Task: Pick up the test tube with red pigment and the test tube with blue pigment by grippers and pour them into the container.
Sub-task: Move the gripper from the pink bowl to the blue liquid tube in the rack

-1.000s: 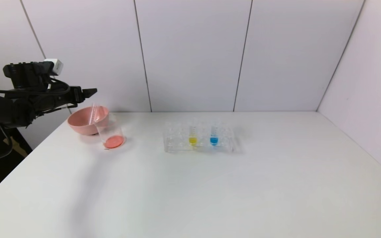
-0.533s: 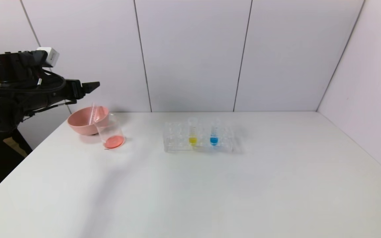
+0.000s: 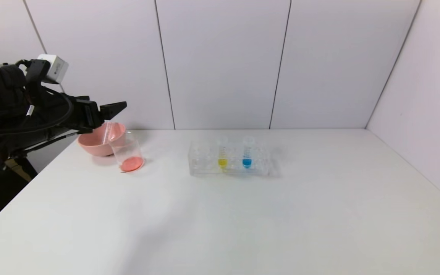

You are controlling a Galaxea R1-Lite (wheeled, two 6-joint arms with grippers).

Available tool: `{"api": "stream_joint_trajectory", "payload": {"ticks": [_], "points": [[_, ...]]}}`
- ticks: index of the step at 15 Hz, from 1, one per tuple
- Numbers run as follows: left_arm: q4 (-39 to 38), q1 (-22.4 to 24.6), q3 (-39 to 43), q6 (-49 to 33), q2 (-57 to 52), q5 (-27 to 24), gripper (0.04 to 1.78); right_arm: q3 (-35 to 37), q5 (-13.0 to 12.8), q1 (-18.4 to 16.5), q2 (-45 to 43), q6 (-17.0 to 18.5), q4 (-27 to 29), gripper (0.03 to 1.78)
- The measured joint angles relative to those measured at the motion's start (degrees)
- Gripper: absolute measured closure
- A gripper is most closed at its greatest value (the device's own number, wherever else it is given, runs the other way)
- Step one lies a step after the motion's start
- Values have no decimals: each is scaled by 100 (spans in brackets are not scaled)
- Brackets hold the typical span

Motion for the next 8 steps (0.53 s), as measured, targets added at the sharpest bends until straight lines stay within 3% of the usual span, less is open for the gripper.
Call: {"api": "stream_joint_trajectory", "payload": {"ticks": [8], "points": [[-24, -714, 1040, 20, -883, 38, 6, 0, 0, 0, 0, 0, 0, 4]]}}
